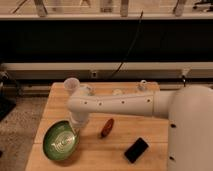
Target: Drag the ceramic bowl in a circle
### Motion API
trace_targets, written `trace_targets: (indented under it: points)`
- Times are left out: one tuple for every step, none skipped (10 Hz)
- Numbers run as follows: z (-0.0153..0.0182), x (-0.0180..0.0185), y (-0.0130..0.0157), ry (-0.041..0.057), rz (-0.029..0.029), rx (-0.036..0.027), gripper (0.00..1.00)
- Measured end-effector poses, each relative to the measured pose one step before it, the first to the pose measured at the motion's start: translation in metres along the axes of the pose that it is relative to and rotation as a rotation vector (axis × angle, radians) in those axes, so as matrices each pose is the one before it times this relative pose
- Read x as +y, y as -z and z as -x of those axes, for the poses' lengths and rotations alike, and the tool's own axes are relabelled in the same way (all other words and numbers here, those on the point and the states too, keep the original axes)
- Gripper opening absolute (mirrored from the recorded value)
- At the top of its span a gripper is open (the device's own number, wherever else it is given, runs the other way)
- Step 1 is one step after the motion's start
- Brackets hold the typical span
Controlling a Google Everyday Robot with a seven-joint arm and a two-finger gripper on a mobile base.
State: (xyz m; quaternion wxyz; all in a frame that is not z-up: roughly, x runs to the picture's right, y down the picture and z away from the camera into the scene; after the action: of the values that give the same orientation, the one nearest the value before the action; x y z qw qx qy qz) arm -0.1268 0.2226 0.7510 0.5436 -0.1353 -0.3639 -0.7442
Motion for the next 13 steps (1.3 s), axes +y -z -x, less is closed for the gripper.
trace_targets:
  points:
    - [0.00917, 0.01834, 0.00219, -0.02213, 0.02085, -0.00691, 0.00]
    - [0.00502, 0.01431, 0.00137, -0.02250, 0.01443, -0.00103, 0.00]
    - [0.00354, 0.01493, 0.00157, -0.02756, 0.01364, 0.00053, 0.00]
    - [0.00068, 0.01721, 0.00229, -0.03093, 0.01901, 0.00182, 0.00]
    - [-0.00591, 0.00722, 0.00105, -0.01906, 0.00778, 0.00672, 0.00]
    - [-0.00974, 0.00555, 0.00053, -0.01149, 0.00783, 0.00892, 0.00]
    - [-0.00770, 0.00490, 0.00048, -0.00876, 0.00550, 0.00228, 0.00]
    - [-0.01364, 0.00557, -0.00039, -0.00394, 0.01289, 0.00589, 0.00]
    - [-0.00909, -0.00110, -0.00014, 0.00404, 0.00205, 0.00678, 0.00]
    - [-0.00619, -0.00357, -0.00078, 0.00734, 0.00098, 0.00313, 0.00]
    - [-0.01059, -0.00476, -0.00070, 0.01366, 0.00436, 0.00758, 0.00]
    - [-0.00653, -0.00461, -0.00013, 0.00818, -0.00070, 0.00678, 0.00]
    - [-0.00652, -0.00916, -0.00044, 0.01052, -0.00597, 0.00643, 0.00]
